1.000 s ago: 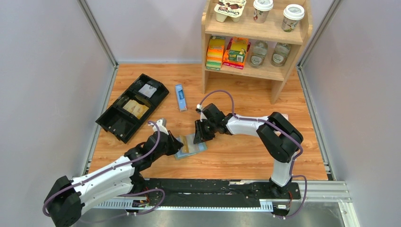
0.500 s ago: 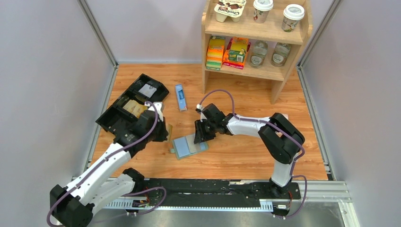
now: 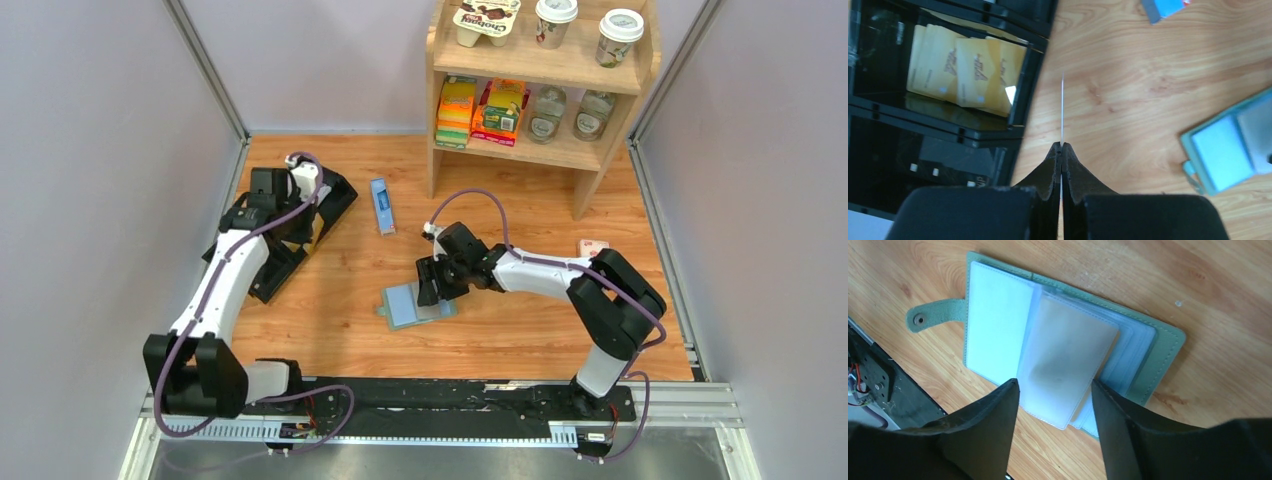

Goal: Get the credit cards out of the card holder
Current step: Place the credit card in the storage box.

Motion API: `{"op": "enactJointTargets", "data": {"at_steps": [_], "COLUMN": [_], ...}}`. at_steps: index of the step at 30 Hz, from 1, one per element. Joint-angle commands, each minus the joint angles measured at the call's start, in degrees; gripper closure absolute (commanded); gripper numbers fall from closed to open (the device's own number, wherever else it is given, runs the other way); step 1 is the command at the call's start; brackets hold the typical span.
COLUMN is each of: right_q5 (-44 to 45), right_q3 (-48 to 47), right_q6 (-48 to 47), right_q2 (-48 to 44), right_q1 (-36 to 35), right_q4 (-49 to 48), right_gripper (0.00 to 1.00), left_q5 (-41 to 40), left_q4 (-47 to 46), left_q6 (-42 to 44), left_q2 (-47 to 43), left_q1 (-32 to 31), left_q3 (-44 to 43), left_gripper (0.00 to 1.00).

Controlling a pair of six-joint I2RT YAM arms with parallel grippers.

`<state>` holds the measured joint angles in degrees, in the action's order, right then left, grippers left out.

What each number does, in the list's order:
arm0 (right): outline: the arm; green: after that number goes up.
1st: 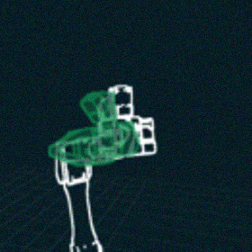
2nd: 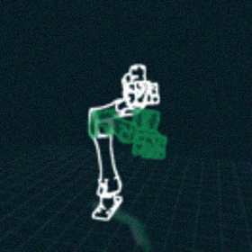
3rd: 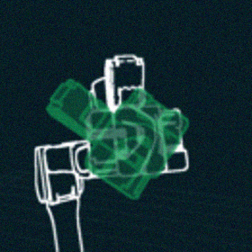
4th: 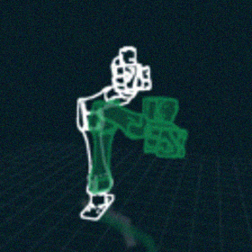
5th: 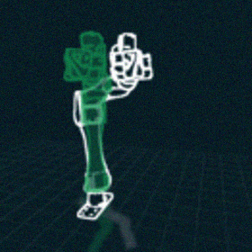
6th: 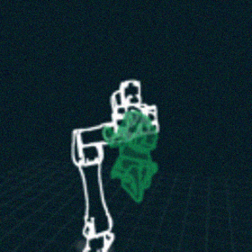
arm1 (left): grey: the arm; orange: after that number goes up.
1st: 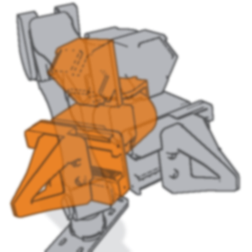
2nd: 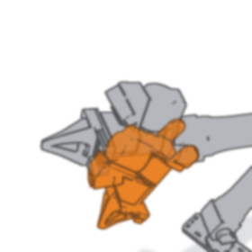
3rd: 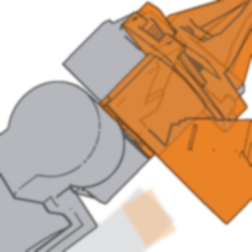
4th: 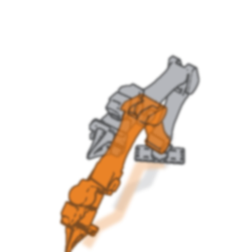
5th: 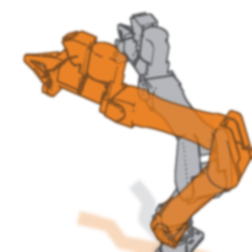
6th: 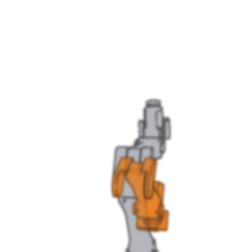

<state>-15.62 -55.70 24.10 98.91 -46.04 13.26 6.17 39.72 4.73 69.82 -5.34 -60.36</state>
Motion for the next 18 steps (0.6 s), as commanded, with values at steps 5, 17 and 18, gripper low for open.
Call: {"op": "enactJointTargets", "data": {"at_steps": [5, 17, 18], "right_q5": [2.5, 3.8, 3.7], "right_q3": [4.5, 5.7, 5.7], "right_q6": [-1.2, -1.6, -1.5], "right_q2": [-5.5, -6.3, -6.1], "right_q1": [0.2, 0.3, 0.3], "right_q4": [-3.8, -4.6, -4.6], "right_gripper": [0.3, 0.28, 0.28], "left_q5": [5.5, 5.9, 6.6], "left_q4": [-1.8, -1.8, -1.8], "left_q6": [12.2, 17.4, 17.9], "left_q2": [11.5, 25.3, 25.9], "left_q1": [10.9, 14.0, 14.0], "left_q3": [-9.1, -16.5, -16.6], "left_gripper": [1.0, 1.0, 1.0]}}
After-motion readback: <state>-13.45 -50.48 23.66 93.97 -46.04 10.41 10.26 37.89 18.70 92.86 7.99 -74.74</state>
